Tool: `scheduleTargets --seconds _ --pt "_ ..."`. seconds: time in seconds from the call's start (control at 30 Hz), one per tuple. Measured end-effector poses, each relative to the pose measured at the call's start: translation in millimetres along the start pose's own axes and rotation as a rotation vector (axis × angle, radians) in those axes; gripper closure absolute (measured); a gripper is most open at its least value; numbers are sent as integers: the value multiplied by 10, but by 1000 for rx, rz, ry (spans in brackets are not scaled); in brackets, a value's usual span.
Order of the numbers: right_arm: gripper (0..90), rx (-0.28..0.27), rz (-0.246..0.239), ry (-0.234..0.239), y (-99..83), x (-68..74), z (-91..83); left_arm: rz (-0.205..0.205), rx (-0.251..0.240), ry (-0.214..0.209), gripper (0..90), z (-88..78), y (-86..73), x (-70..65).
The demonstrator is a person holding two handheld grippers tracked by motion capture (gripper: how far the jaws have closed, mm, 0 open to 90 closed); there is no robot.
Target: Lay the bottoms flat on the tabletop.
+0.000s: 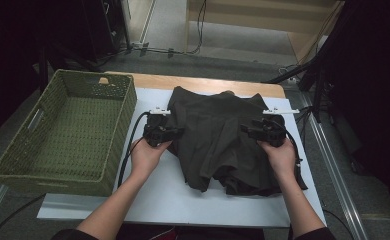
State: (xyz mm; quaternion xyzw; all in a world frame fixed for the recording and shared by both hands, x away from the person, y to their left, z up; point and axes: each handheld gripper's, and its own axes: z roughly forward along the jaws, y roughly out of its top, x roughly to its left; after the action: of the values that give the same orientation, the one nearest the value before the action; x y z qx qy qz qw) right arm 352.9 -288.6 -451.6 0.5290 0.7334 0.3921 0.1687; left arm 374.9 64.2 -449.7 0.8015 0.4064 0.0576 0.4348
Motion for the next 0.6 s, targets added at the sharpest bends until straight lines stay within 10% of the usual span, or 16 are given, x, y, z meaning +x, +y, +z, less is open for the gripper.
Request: scheduleTargets --seconds 0.6 --pt "385 -20 -29 63 38 267 -17 164 19 -61 806 317 -7 -548"
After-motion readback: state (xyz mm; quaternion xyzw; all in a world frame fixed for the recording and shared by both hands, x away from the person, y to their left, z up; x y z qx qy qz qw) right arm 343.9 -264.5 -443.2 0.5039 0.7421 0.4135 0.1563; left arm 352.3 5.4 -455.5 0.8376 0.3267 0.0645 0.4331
